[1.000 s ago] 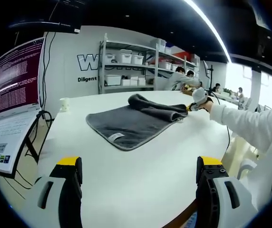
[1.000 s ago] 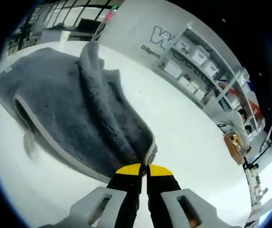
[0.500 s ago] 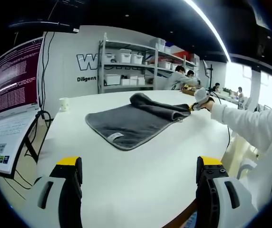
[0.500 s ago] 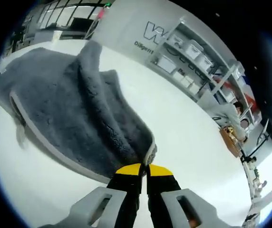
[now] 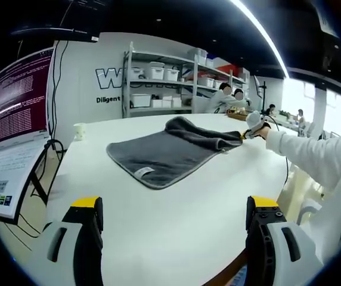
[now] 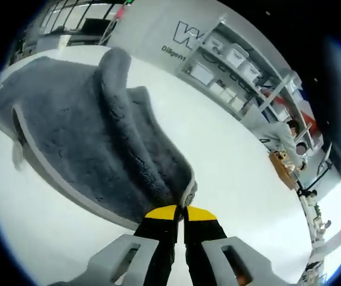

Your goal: Open the folded towel by lifting each exposed corner and separating the folded layers until the towel lies flat within the target outline without major curled edges

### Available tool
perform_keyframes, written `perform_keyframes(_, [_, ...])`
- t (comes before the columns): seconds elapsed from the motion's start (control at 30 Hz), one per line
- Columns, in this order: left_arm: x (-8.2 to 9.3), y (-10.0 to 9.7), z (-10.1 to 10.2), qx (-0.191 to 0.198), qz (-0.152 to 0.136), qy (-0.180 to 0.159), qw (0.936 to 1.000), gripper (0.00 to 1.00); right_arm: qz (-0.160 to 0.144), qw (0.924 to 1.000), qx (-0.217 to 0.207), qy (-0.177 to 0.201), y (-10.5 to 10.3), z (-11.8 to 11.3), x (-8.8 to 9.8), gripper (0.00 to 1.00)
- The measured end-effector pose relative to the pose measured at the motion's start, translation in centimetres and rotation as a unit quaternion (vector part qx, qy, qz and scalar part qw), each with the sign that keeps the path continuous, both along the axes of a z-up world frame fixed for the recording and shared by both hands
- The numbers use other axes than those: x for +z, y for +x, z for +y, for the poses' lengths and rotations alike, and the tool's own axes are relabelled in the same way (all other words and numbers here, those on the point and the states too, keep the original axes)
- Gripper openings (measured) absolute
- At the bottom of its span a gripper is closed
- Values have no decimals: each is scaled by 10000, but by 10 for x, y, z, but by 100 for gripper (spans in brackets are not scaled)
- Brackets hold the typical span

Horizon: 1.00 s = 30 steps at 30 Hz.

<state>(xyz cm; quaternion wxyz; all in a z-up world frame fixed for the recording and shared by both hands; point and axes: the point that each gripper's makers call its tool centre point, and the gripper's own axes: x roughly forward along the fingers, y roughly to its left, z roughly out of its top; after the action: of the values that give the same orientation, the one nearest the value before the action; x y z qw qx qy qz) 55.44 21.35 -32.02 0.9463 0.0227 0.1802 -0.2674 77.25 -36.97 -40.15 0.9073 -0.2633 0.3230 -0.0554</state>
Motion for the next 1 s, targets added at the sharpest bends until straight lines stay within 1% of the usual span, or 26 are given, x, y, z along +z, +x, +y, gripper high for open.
perform_keyframes(0.1, [1, 0, 1, 10, -6, -4, 10000, 99, -21, 9999, -143, 59, -2, -11, -1, 0])
perform_keyframes(0.3, [1, 1, 1, 21, -5, -10, 10000, 99, 49, 9997, -243, -35, -13, -23, -2, 0])
perform_keyframes(0.5, [0, 0, -1, -12, 7, -1, 10000, 99, 49, 9992, -382, -50, -19, -38, 0, 0])
perform_keyframes(0.77, [0, 0, -1, -13, 9, 1, 10000, 99, 79, 9987, -498, -103, -26, -48, 1, 0])
perform_keyframes(1.0, [-1, 0, 0, -5, 18, -6, 10000, 99, 85, 9980, -599, -153, -29, -62, 6, 0])
